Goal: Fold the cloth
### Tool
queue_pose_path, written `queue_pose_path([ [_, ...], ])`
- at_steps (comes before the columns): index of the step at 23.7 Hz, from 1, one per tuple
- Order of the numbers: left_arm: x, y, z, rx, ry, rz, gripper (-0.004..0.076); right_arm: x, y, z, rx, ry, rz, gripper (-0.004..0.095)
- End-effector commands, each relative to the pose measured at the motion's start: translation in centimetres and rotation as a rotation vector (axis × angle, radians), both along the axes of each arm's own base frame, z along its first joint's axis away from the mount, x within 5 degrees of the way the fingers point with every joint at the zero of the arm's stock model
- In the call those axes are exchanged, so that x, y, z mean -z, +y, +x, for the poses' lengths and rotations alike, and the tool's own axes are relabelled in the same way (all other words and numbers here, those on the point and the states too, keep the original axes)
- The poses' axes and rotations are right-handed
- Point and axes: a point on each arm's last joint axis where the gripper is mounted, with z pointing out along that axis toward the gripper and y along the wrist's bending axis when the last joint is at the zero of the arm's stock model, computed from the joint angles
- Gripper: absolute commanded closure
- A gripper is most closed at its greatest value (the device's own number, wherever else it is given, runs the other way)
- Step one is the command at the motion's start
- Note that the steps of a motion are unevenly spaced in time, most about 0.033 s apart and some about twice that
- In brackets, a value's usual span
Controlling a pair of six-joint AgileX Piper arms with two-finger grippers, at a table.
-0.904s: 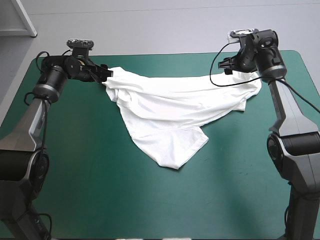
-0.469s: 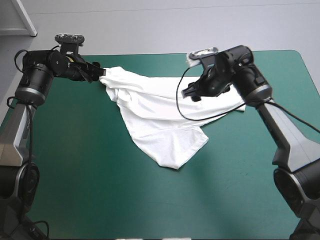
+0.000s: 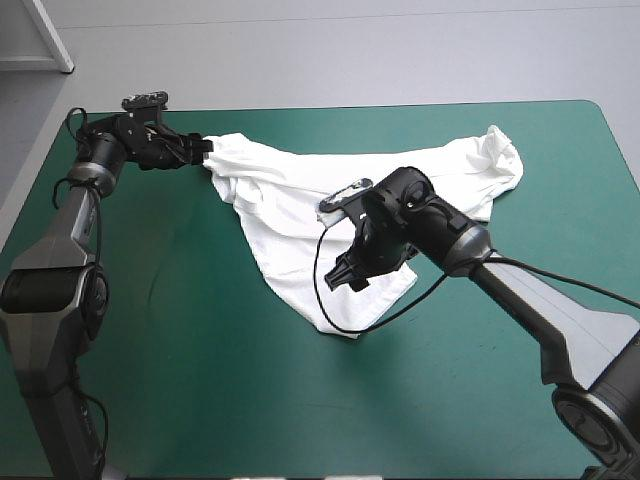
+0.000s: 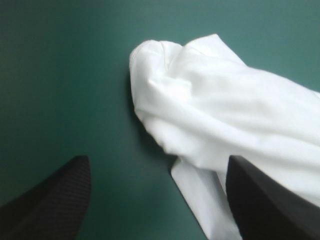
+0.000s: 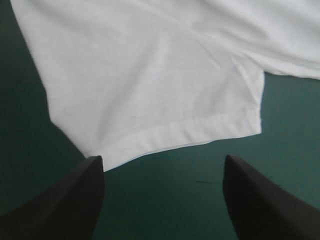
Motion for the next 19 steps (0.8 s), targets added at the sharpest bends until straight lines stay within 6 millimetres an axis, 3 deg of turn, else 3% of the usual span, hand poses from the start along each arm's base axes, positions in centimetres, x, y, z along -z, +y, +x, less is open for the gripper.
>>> queue_pose_path([
  [1,-3.3,-0.2,1.6,-0.023,-0.174,-0.043,0.0183,-2.0,0.1,-1.8,-0.023,-0.044,0.03,0.0274],
  [7,-1.9,-0.7,4.3,-0.006,-0.183,-0.09,0.0227,-1.7,1.7,-3.4,-0.065,-0.031,0.031,0.0274],
  [9,-0.4,-1.9,5.1,0.019,-0.165,-0.074,0.0278,-1.7,2.2,-4.0,-0.087,-0.033,0.03,0.0274],
  [12,2.0,-3.6,5.5,0.075,-0.116,-0.032,0.0412,-1.7,2.6,-4.4,-0.102,-0.035,0.028,0.0274],
  [14,2.1,-3.8,5.4,0.087,-0.098,-0.009,0.0533,-1.5,2.6,-4.1,-0.103,-0.058,0.005,0.0274],
  [17,1.3,-3.5,5.1,0.099,-0.095,0.035,0.07,-0.4,2.9,-3.4,-0.107,-0.08,-0.038,0.0274],
  [19,0.0,-3.4,4.8,0.12,-0.09,0.077,0.0734,1.7,3.5,-3.0,-0.12,-0.063,-0.049,0.0274],
])
